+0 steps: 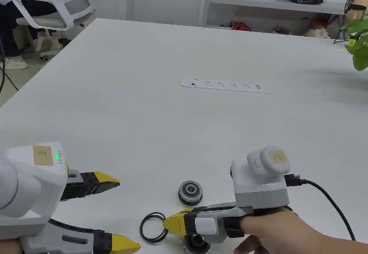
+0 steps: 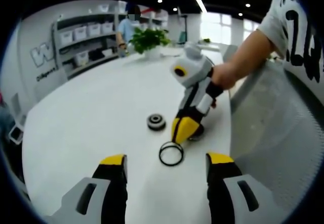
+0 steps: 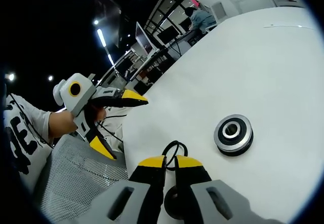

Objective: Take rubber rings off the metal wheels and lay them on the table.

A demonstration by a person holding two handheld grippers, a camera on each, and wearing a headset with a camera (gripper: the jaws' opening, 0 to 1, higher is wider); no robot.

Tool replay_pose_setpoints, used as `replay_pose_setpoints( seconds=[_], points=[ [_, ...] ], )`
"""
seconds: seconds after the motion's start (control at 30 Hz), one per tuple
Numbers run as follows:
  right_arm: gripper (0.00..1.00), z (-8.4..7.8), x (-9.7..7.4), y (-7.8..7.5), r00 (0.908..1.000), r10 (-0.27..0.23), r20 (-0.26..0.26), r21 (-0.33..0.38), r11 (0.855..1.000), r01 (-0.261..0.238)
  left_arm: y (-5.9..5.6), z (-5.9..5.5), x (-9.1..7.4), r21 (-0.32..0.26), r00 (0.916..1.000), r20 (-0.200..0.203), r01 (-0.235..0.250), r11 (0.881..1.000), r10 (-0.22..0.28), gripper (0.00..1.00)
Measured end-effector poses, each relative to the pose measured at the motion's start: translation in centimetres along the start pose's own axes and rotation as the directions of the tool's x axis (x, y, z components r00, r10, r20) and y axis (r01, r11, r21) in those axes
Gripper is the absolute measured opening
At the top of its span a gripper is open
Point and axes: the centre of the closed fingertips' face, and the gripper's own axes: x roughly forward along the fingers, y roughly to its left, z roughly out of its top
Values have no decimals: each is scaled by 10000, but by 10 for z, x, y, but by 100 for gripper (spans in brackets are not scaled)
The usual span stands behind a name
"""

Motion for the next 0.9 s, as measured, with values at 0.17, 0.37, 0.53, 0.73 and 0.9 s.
replay_pose_setpoints(
  seconds=[0.17,0.37,0.53,0.73,0.9],
  points=[
    [6,-1,0,-2,9999,-104,-91,-239,9997,102,0,0,1,-2,10000,-18,18,10000,-18,64],
    [8,-2,-1,-3,9998,-164,-107,-352,9993,160,0,0,2,17,10000,-50,68,10000,-68,63],
    [12,-2,0,-1,9998,-135,-163,-543,9984,126,-1,0,3,13,9999,-88,112,9999,-112,63],
    [16,-4,0,-2,9993,-262,-267,-915,9955,236,-2,1,3,24,9998,-115,153,9999,-153,63],
    [19,-2,-2,-2,9990,-360,-272,-1168,9926,326,-3,0,2,4,9998,-123,130,9999,-130,63]
  ],
)
